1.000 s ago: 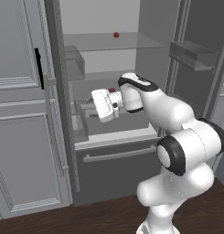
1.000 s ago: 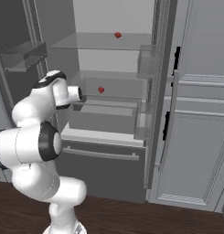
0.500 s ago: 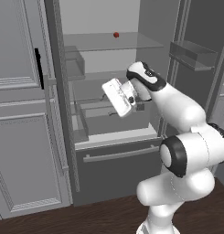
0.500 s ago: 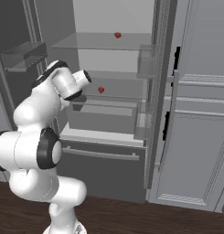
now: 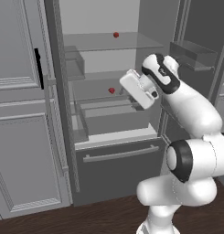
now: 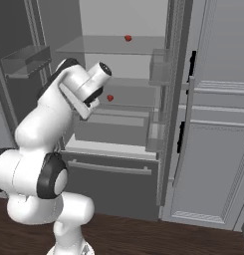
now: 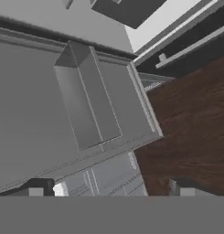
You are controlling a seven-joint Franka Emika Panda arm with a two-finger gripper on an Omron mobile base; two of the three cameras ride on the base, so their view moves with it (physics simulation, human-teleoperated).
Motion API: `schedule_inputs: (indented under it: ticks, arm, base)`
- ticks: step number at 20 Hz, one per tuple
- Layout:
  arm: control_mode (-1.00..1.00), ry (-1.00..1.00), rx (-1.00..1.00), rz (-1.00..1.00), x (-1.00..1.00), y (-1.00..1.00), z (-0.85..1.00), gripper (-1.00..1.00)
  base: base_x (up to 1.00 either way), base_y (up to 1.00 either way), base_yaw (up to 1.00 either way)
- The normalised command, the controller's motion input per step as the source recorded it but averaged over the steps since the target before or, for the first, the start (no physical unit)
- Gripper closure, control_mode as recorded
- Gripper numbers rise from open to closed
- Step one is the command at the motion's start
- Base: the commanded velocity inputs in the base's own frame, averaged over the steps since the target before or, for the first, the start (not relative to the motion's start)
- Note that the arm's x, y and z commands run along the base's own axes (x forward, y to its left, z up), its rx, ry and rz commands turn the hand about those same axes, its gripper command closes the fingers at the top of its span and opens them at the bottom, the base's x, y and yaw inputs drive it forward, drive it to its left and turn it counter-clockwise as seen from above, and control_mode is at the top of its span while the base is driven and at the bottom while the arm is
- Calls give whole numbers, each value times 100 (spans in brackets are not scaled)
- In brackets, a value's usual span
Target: Take the strawberry from the fridge and place it on top of the pancake, located on the dining counter.
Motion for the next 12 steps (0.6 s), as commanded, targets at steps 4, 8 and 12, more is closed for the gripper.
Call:
schedule_inputs:
  ticks: [4,8,12]
  arm:
    - [-100,-94,-32,37,-14,-19,0,-100]
    - [-100,-72,-43,15,0,-14,0,-100]
    - [-100,-38,-45,0,-12,-34,0,-100]
  base:
    - [0,0,0]
    - [0,0,0]
    - [0,0,0]
